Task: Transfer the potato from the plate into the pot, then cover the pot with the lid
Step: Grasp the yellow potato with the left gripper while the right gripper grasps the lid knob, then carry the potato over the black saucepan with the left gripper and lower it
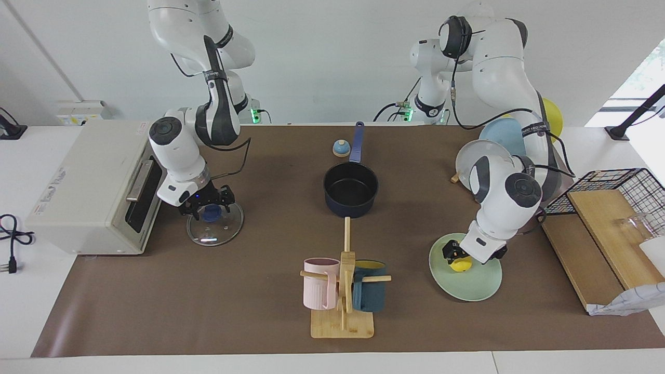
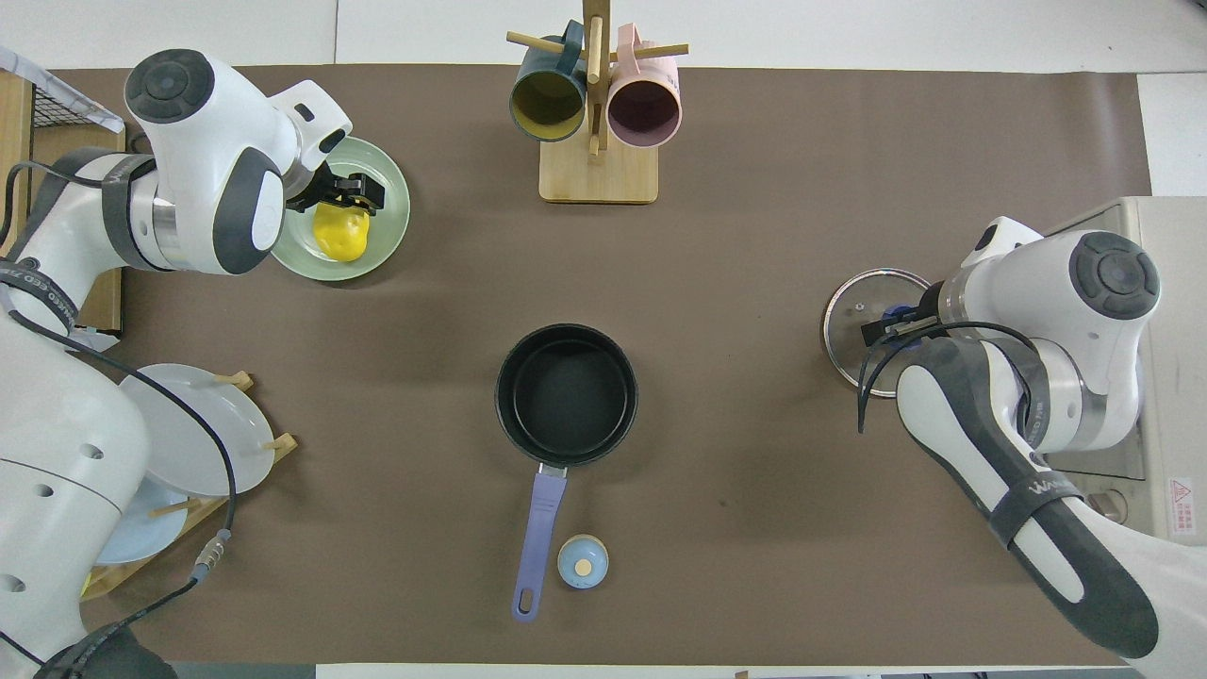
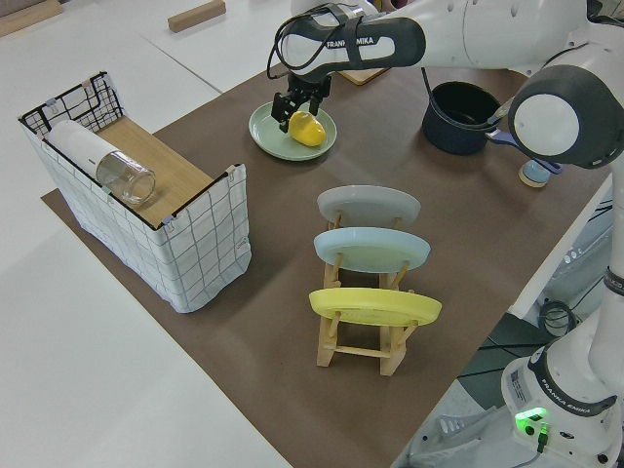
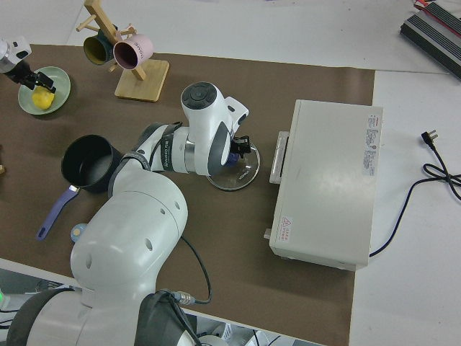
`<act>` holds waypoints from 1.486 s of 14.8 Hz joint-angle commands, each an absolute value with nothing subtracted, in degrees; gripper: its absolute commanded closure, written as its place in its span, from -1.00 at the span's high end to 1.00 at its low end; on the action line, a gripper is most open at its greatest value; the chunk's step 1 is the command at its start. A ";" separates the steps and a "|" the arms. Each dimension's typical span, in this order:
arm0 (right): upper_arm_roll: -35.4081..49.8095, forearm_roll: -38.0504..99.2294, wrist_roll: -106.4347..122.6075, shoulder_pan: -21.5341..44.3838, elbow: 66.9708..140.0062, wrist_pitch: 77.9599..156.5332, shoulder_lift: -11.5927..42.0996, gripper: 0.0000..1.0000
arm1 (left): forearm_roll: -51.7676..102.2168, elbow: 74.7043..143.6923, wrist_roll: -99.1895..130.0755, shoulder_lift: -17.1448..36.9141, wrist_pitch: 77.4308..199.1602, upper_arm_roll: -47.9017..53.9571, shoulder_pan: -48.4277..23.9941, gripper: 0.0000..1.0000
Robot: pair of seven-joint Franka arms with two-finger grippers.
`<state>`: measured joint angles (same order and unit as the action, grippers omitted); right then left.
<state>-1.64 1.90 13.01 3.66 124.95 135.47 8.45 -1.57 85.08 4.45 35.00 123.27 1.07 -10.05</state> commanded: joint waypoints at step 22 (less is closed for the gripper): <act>1.23 -0.09 10.37 3.96 94.04 91.49 4.57 -1.00 | 5.71 115.29 32.25 3.68 127.41 1.23 -35.40 -1.00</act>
<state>0.44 1.07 11.96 4.14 94.50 92.44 4.81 5.53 106.00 32.30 7.01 119.88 2.64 -32.83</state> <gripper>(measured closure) 0.339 0.361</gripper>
